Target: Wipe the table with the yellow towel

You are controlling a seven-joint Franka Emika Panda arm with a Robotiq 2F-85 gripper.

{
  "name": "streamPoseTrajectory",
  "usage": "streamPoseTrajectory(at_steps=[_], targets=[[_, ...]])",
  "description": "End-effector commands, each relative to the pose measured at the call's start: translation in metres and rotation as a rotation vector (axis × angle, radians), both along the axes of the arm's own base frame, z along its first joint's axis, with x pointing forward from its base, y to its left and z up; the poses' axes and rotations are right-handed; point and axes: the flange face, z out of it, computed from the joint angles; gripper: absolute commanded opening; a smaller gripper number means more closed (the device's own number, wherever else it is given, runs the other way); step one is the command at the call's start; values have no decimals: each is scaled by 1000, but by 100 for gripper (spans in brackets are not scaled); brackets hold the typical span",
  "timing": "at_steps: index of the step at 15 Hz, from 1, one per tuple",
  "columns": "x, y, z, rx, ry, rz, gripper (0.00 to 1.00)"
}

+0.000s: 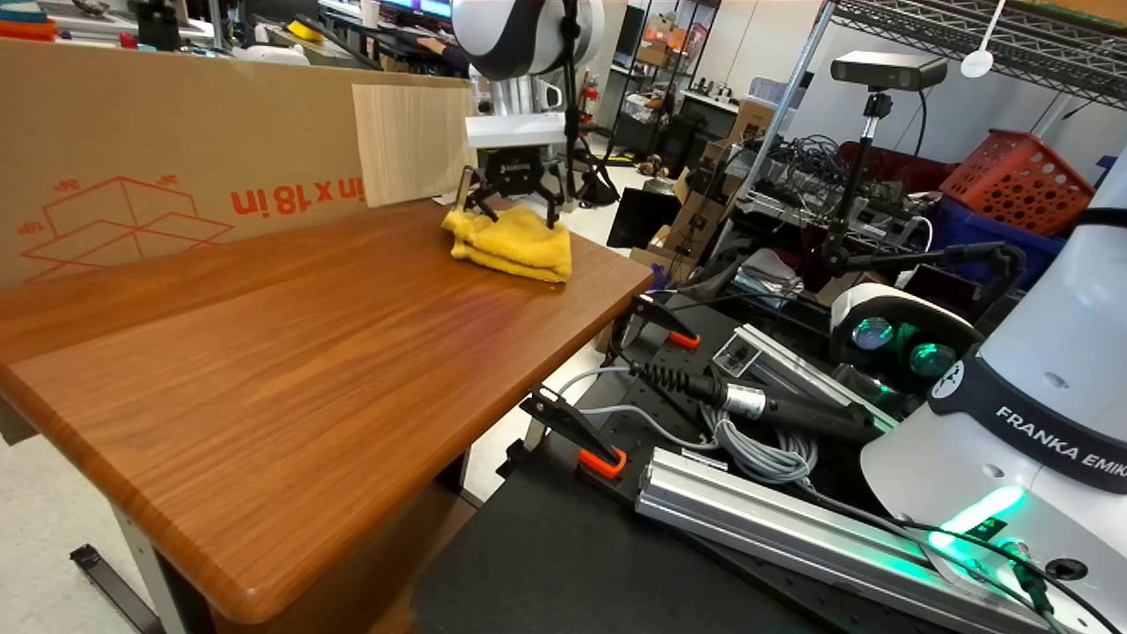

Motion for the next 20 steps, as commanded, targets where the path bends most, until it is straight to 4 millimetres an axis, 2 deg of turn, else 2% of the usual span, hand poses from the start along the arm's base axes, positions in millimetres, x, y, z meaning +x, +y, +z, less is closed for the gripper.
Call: streamPoseTrajectory(at_steps=[1, 5, 8, 13, 14, 17, 20], targets=[[-3, -3, 1, 1, 10, 1, 100], [-8, -4, 3, 4, 19, 2, 100], [-16, -11, 22, 22, -27, 25, 100], [-35, -36, 65, 68, -76, 64, 100], [-18, -27, 44, 26, -43, 59, 100], [-28, -40, 61, 39, -56, 60, 100], [-31, -38, 60, 43, -51, 61, 100]])
